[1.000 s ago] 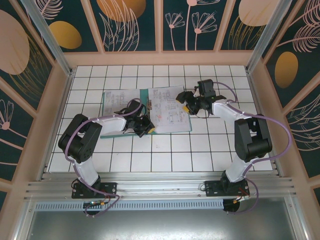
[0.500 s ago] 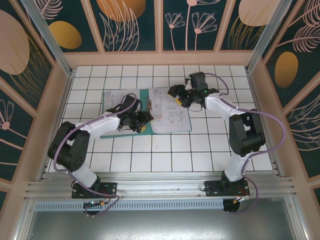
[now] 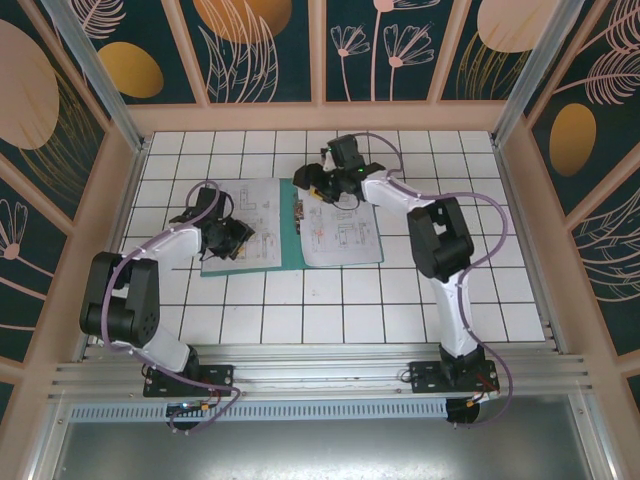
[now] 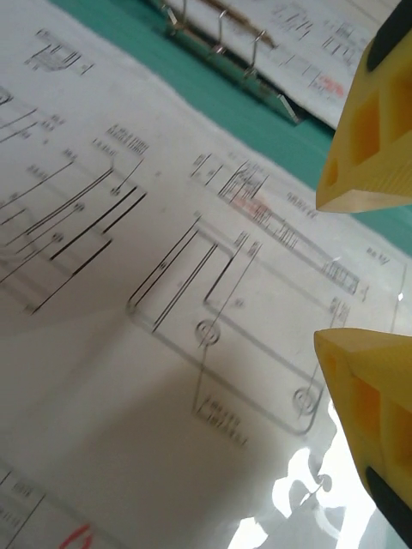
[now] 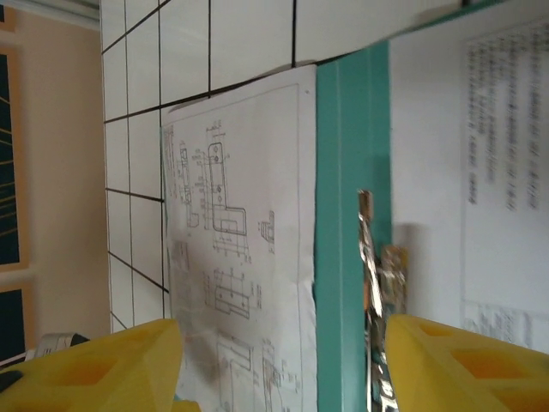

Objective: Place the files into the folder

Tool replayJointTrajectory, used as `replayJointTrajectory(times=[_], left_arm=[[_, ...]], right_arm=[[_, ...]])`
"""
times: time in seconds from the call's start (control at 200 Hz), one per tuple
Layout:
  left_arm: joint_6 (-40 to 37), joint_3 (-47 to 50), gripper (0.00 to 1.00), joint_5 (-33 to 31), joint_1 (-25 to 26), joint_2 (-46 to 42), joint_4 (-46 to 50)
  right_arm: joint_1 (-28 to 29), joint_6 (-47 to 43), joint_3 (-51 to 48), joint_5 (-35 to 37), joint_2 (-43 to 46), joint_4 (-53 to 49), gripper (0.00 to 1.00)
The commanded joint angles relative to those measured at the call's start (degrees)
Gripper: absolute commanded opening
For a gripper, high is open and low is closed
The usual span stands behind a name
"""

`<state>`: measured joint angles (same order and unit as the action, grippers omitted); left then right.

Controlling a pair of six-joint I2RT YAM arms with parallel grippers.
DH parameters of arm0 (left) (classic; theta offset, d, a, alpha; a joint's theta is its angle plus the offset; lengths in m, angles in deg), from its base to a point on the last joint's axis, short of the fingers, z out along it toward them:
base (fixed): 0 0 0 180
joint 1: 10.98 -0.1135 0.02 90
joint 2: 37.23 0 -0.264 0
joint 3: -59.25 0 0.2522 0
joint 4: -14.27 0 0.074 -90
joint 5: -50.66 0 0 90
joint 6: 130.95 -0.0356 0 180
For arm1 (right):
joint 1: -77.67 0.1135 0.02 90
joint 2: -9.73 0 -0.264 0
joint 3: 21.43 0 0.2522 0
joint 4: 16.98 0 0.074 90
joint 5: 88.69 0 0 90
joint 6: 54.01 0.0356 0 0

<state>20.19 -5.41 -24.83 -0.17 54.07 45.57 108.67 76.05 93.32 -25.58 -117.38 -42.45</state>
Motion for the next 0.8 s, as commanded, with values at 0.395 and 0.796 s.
replayJointTrajectory(times=[0.395,0.796], left_arm=[[-7.2,0.7,0.39,-2.8,-0.9,4.9,1.6],[-16.9,-4.1,0.30,-1.3,1.2,13.4,5.6]], right_arm=[[3.1,-5.4,20.5,10.1,-14.0,-10.3,0.64],[3.2,-5.3,20.7,15.9,-12.3,-11.5,0.63]])
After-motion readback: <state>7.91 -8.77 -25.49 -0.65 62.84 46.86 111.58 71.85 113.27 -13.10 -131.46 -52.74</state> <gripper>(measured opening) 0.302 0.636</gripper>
